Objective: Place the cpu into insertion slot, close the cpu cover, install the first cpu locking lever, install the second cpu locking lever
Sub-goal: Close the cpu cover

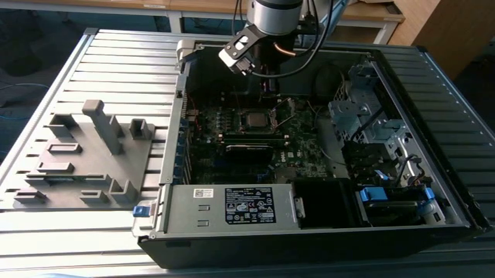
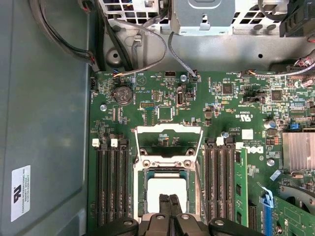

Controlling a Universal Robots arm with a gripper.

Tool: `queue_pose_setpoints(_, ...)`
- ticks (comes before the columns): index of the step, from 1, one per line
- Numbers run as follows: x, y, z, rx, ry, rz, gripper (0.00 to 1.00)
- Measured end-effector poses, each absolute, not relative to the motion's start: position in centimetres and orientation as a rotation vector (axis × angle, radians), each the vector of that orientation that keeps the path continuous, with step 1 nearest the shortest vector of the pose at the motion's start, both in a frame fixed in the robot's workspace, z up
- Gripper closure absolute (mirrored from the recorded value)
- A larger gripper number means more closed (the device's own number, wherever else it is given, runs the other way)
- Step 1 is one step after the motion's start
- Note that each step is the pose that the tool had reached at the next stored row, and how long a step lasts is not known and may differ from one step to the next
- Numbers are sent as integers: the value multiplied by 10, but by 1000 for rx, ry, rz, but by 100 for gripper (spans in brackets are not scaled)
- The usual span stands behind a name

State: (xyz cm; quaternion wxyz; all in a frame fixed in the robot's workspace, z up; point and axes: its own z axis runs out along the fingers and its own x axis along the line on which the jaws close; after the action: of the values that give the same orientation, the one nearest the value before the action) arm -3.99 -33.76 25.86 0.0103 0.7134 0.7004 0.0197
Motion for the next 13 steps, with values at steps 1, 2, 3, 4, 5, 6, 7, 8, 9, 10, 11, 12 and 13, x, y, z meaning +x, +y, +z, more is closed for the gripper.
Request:
queue_pose_setpoints(1, -40, -338, 259, 2227, 2186, 61, 89)
queue_pose_setpoints(2, -40, -338, 259, 2227, 2186, 61, 89)
queue_pose_setpoints(3, -39, -338, 259, 2227, 2186, 61, 89)
queue_pose_setpoints(4, -39, -338, 259, 2227, 2186, 61, 89)
queue_pose_setpoints(5, -39, -338, 259, 2227, 2186, 61, 89)
queue_pose_setpoints(6, -39, -338, 259, 2227, 2186, 61, 89)
queue_pose_setpoints(7, -38, -338, 259, 2227, 2186, 61, 89)
queue_pose_setpoints(8, -38, -338, 259, 2227, 2186, 61, 89)
queue_pose_setpoints(9, -37, -338, 259, 2227, 2186, 61, 89)
queue_pose_setpoints(10, -37, -338, 259, 2227, 2186, 61, 89)
queue_pose_setpoints(11, -37, -338, 259, 2227, 2186, 61, 89)
queue_pose_setpoints(12, -37, -338, 259, 2227, 2186, 61, 89)
queue_pose_setpoints(13, -37, -338, 259, 2227, 2186, 61, 89)
